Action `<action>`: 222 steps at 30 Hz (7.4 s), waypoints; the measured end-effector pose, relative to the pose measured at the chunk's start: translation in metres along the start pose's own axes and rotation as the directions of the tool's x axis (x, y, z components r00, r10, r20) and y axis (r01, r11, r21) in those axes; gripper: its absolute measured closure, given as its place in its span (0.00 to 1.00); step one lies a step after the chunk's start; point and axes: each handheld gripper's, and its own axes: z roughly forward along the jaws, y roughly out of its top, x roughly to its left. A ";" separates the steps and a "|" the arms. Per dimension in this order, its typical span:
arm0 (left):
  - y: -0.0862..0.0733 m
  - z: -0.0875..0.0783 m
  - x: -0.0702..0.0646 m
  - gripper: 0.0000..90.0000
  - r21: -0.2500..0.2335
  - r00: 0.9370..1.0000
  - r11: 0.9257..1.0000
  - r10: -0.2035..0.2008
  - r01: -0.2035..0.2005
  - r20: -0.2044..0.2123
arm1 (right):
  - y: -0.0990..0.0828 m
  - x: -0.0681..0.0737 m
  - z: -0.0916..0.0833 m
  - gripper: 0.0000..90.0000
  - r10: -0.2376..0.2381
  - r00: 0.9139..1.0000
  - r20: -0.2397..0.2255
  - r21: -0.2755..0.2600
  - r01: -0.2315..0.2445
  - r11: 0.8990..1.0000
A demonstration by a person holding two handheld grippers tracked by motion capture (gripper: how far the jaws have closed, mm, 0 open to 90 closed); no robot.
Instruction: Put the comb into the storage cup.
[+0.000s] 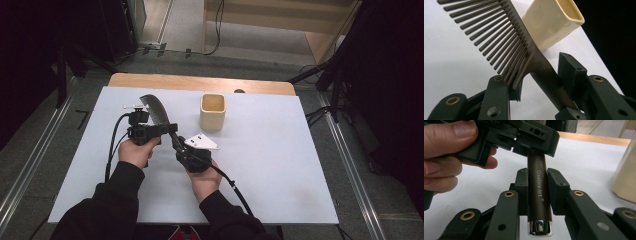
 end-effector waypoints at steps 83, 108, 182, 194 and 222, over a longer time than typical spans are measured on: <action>0.006 -0.013 0.006 0.80 -0.038 1.000 0.999 0.023 -0.023 0.005 | 0.005 -0.032 -0.020 0.28 -0.139 0.973 -0.187 0.075 0.155 0.985; 0.006 -0.015 0.008 0.80 -0.039 1.000 0.999 0.026 -0.026 0.010 | 0.002 -0.049 -0.044 0.30 -0.146 0.966 -0.215 0.093 0.169 0.981; 0.014 -0.007 -0.003 0.80 -0.044 0.995 0.995 0.091 -0.090 0.029 | -0.054 -0.146 -0.146 0.30 -0.081 0.991 -0.108 0.183 0.100 0.978; 0.025 0.001 -0.012 0.80 -0.045 0.990 0.991 0.131 -0.128 0.055 | -0.056 -0.157 -0.159 0.30 -0.068 0.994 -0.087 0.182 0.083 0.980; 0.043 0.027 -0.039 0.80 -0.018 0.975 0.982 0.187 -0.187 0.116 | -0.056 -0.161 -0.163 0.30 -0.049 0.996 -0.075 0.191 0.063 0.980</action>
